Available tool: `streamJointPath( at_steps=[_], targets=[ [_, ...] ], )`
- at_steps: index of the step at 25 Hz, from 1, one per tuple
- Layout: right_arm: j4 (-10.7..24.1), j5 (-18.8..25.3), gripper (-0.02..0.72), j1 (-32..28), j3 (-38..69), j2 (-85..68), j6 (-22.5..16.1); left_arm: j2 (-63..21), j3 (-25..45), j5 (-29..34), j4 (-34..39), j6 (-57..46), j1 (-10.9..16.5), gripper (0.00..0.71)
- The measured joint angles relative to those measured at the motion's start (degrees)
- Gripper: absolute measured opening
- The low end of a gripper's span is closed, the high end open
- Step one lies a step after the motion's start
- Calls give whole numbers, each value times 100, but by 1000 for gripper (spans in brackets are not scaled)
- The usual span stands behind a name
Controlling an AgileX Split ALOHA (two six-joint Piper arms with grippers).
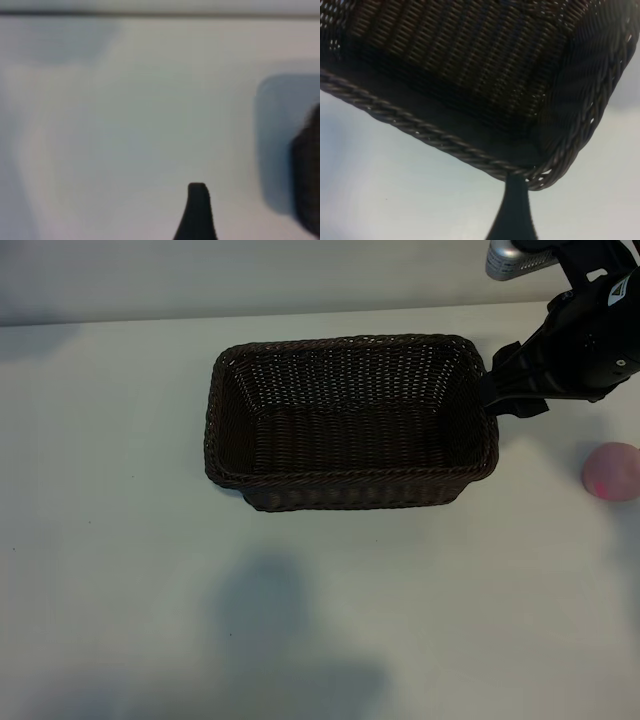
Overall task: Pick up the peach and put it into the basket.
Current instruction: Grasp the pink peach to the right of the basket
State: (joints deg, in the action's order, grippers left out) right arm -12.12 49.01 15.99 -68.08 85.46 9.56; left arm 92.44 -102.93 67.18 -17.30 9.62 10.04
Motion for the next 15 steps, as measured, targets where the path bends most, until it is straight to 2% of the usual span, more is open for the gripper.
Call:
streamJointPath(
  at_steps=[3, 8, 11, 15],
  targets=[
    [0, 5, 587, 0, 0, 0, 0, -569, 123, 0, -273, 160, 11, 597],
    [0, 21, 587, 0, 0, 0, 0, -1769, 410, -6, -274, 189, 11, 597],
    [0, 21, 587, 0, 0, 0, 0, -2607, 832, -9, -232, 197, 11, 597],
    [0, 26, 587, 0, 0, 0, 0, -3942, 1755, -17, -181, 203, 11, 597]
  ],
)
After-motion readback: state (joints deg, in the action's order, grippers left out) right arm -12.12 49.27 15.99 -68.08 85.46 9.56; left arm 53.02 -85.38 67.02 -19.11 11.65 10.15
